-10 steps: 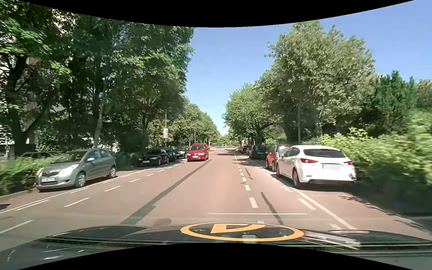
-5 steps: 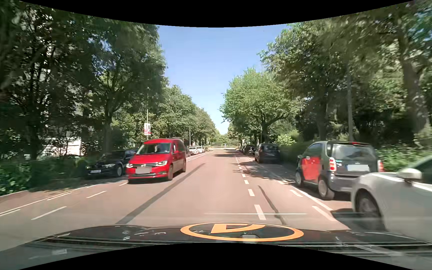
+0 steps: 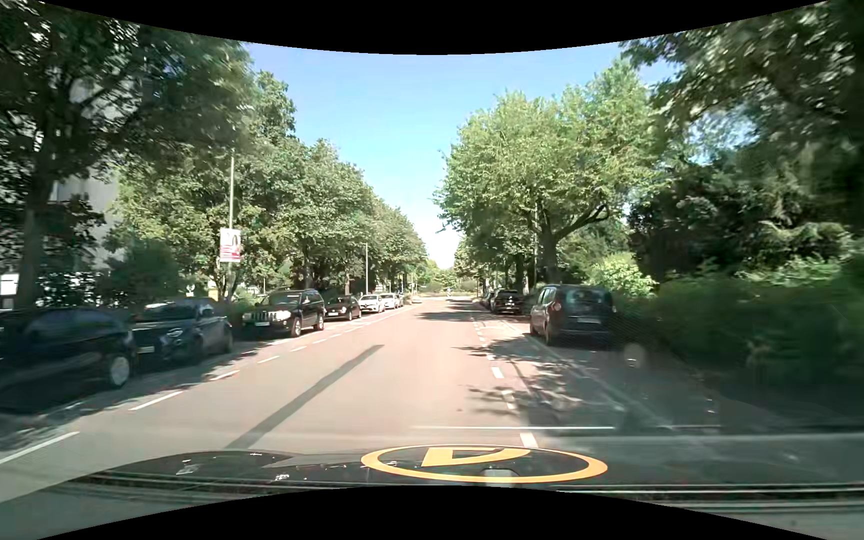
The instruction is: Follow the waypoints while adhering to traffic rules and regulations
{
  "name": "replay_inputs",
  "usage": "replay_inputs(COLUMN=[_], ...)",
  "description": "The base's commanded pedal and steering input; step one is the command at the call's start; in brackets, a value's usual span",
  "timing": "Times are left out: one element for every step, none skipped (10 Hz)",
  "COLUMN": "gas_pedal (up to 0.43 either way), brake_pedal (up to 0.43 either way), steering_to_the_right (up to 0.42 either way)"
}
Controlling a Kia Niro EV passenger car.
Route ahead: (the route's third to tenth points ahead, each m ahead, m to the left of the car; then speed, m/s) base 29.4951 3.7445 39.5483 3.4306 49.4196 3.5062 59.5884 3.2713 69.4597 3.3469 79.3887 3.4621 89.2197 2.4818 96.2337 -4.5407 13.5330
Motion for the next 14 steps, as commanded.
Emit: replay_inputs(gas_pedal=[0.118, 0.118, 0.11, 0.098, 0.098, 0.098, 0.098, 0.098, 0.079, 0.079, 0.079, 0.079, 0.079, 0.079], brake_pedal=[0.0, 0.0, 0.0, 0.0, 0.0, 0.0, 0.0, 0.0, 0.0, 0.0, 0.0, 0.0, 0.0, 0.0], steering_to_the_right=[0.0, 0.0, 0.0, 0.0, 0.0, 0.0, 0.0, 0.0, 0.0, -0.001, -0.001, -0.002, -0.004, -0.004])
